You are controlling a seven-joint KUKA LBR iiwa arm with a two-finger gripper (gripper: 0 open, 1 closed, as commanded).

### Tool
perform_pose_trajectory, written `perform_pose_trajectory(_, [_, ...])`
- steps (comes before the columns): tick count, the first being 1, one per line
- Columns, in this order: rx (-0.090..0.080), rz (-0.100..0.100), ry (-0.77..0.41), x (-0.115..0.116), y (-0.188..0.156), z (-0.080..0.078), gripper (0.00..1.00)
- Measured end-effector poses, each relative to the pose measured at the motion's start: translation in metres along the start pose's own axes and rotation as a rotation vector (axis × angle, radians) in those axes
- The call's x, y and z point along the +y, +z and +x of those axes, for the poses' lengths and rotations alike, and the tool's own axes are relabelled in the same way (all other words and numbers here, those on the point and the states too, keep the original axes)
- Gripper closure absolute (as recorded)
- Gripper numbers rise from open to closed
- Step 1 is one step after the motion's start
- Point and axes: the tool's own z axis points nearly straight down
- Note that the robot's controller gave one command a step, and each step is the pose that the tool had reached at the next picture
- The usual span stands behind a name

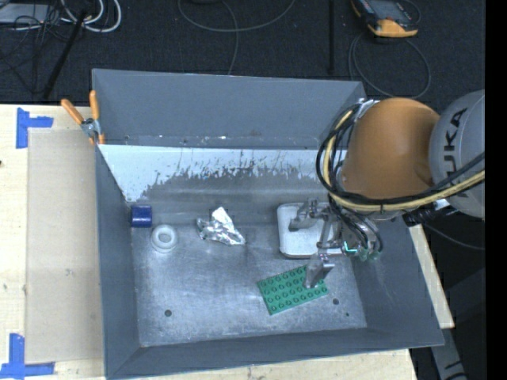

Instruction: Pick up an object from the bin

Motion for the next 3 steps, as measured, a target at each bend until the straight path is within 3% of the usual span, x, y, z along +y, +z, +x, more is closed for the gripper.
perform_pose_trajectory(1, [-0.004,-0.002,-0.056,-0.009,0.123,-0.058,0.00])
perform_pose_trajectory(2, [-0.004,0.001,-0.324,-0.044,0.075,0.056,0.00])
perform_pose_trajectory(3, [-0.006,0.001,-0.324,-0.043,0.076,0.055,1.00])
